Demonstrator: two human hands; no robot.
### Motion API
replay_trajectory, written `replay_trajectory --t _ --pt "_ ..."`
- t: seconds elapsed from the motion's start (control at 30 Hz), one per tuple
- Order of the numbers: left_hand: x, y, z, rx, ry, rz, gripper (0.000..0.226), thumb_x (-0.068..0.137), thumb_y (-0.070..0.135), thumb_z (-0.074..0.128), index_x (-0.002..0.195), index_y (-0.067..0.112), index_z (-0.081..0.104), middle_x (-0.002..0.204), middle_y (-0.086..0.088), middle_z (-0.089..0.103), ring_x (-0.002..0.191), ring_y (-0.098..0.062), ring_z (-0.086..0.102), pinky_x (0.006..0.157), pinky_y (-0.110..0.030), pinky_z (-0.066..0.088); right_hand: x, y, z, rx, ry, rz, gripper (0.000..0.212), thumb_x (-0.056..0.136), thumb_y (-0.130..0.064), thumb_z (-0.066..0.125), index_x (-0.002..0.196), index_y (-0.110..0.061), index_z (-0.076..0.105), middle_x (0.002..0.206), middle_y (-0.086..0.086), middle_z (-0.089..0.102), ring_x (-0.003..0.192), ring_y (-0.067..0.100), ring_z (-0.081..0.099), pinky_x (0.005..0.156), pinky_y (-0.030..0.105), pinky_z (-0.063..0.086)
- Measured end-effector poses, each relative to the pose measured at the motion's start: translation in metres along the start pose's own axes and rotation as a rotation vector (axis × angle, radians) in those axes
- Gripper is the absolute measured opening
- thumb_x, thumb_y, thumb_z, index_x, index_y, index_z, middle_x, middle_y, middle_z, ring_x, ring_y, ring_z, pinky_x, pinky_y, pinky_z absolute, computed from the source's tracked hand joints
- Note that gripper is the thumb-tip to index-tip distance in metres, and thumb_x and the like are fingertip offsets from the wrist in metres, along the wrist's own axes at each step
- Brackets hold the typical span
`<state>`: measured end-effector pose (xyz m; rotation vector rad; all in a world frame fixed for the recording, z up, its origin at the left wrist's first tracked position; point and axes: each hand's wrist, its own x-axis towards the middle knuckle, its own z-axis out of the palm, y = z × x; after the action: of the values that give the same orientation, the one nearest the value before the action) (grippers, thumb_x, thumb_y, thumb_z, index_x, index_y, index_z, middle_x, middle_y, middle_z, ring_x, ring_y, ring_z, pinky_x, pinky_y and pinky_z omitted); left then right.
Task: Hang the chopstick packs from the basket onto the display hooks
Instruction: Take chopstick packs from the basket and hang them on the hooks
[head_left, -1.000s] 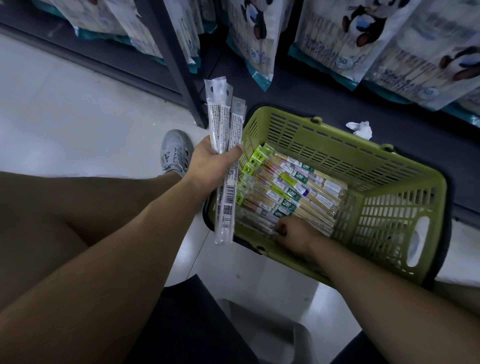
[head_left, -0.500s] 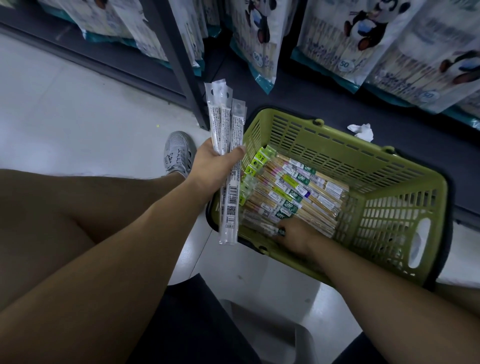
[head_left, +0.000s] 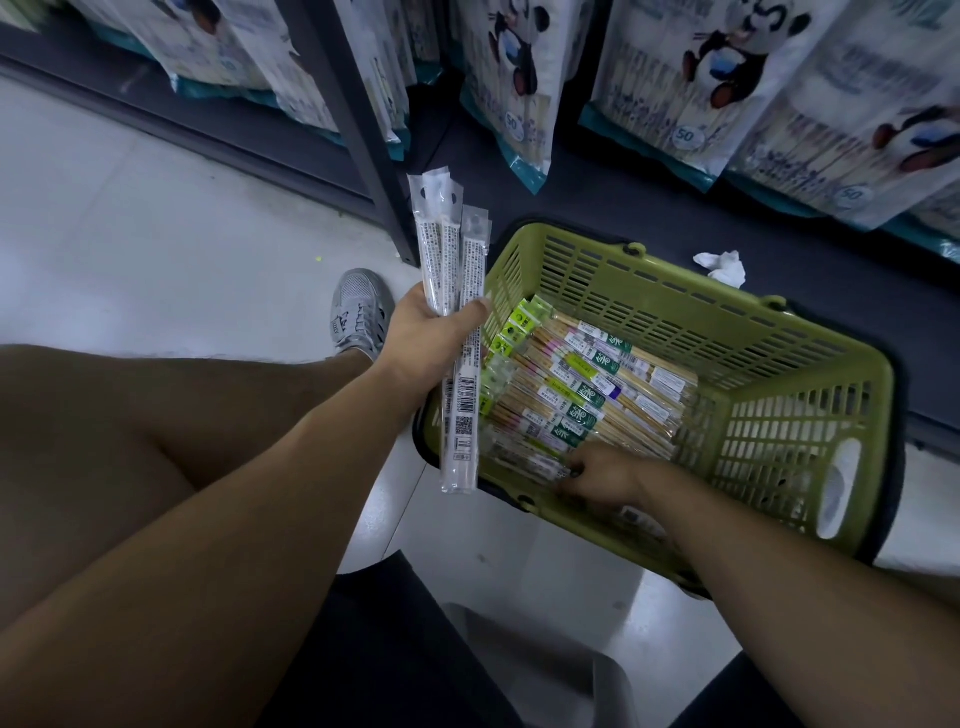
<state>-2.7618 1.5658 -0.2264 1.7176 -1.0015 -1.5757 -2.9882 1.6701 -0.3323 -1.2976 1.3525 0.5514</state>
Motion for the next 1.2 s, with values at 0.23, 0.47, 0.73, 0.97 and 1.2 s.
replay_trajectory --t 0.23,0.47,0.73,0.97,1.2 --pt "0.001 0.000 0.001 0.016 -0.003 0.002 0.055 0.074 0.041 0.080 0.121 0.016 0.064 0.112 -0.006 0.078 0.102 -0.029 0.076 0.097 -0.053 0.057 0.000 0.004 0.001 0.054 0.052 -0.017 0.071 0.091 -0.054 0.068 0.149 -0.017 0.048 0.152 0.006 0.048 0.131 0.023 0.052 0.101 0.032 0.045" --pt "0.000 0.000 0.002 0.042 0.016 -0.002 0.043 0.090 0.030 0.078 0.126 0.013 0.061 0.114 -0.005 0.077 0.103 -0.025 0.075 0.099 -0.051 0.057 -0.002 -0.005 0.000 0.112 0.223 -0.090 0.048 0.091 -0.044 0.072 0.129 -0.017 0.060 0.114 -0.003 0.062 0.107 0.024 0.065 0.076 0.024 0.047" --pt "-0.009 0.014 0.017 -0.110 0.099 -0.036 0.042 0.089 0.024 0.079 0.126 0.015 0.062 0.114 -0.006 0.076 0.103 -0.027 0.074 0.099 -0.053 0.057 -0.065 -0.045 -0.068 0.335 0.595 -0.232 0.054 0.097 -0.036 0.068 0.143 -0.014 0.051 0.129 -0.006 0.058 0.113 0.015 0.058 0.080 0.009 0.038" --pt "-0.046 0.053 0.062 -0.545 -0.179 -0.102 0.024 0.102 0.007 0.057 0.123 0.004 0.069 0.115 -0.020 0.076 0.100 -0.034 0.075 0.076 -0.042 0.064 -0.143 -0.103 -0.098 0.534 0.931 -0.421 0.019 0.095 -0.030 0.070 0.113 -0.031 0.064 0.091 -0.025 0.061 0.079 -0.014 0.059 0.064 0.005 0.042" --pt "-0.077 0.103 0.072 -0.775 -0.289 -0.128 0.049 0.107 0.035 0.050 0.138 -0.001 0.060 0.113 -0.020 0.072 0.099 -0.029 0.075 0.072 -0.034 0.062 -0.185 -0.133 -0.097 0.417 1.120 -0.450 0.018 0.106 -0.038 0.048 0.117 -0.029 0.059 0.102 -0.008 0.040 0.086 -0.012 0.051 0.070 0.005 0.038"
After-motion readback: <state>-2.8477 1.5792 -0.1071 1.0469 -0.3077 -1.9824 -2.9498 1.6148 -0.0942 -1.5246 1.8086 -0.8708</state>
